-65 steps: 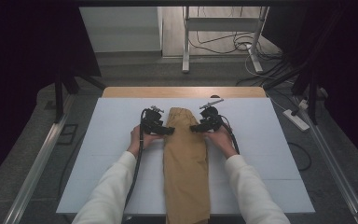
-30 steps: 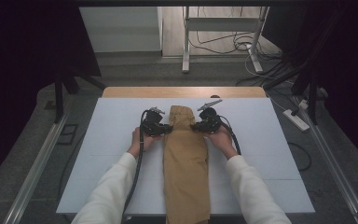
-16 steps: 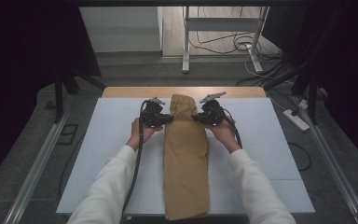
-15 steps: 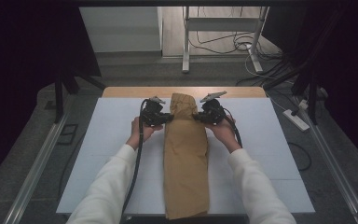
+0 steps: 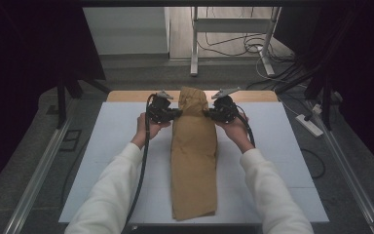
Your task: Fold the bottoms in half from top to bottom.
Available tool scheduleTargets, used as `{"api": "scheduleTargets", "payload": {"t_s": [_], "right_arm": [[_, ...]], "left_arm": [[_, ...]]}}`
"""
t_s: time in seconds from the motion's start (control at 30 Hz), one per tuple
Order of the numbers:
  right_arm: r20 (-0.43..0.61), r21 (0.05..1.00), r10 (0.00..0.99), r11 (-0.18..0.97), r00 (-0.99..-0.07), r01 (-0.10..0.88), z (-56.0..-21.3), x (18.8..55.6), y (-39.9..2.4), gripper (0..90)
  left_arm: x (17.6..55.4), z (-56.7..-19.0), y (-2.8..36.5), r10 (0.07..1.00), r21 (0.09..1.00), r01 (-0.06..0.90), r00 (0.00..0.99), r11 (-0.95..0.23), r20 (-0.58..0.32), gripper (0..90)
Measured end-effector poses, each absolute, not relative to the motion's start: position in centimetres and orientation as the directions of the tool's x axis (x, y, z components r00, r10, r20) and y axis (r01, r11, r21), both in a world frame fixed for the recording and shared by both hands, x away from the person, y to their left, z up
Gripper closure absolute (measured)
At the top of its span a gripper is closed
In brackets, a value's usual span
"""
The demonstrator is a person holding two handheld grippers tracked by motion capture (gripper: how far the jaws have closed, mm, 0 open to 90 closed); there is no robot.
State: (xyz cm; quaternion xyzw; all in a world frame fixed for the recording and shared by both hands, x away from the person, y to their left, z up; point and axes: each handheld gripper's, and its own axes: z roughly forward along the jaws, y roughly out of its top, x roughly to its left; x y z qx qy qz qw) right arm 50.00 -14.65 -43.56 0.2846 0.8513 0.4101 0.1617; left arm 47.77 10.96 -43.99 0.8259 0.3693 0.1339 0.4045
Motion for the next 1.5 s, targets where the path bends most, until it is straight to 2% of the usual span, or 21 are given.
{"api": "scheduleTargets", "payload": {"t_s": [0.1, 0.63, 1.5], "right_arm": [[-0.055, 0.801, 0.613, 0.499, -0.788, 0.332, -42.9, 50.0, -14.7, 82.1], [-0.031, 0.781, 0.612, 0.508, -0.790, 0.363, -45.6, 49.1, -14.9, 82.2], [0.002, 0.779, 0.582, 0.509, -0.813, 0.366, -46.0, 47.5, -15.2, 83.2]], "left_arm": [[47.6, -43.9, 11.0, 0.715, 0.774, 0.492, 0.695, -0.399, -0.073, 83.3], [46.7, -46.2, 11.1, 0.703, 0.765, 0.507, 0.704, -0.398, -0.101, 83.2], [44.8, -47.0, 11.4, 0.693, 0.758, 0.522, 0.709, -0.390, -0.132, 83.0]]}}
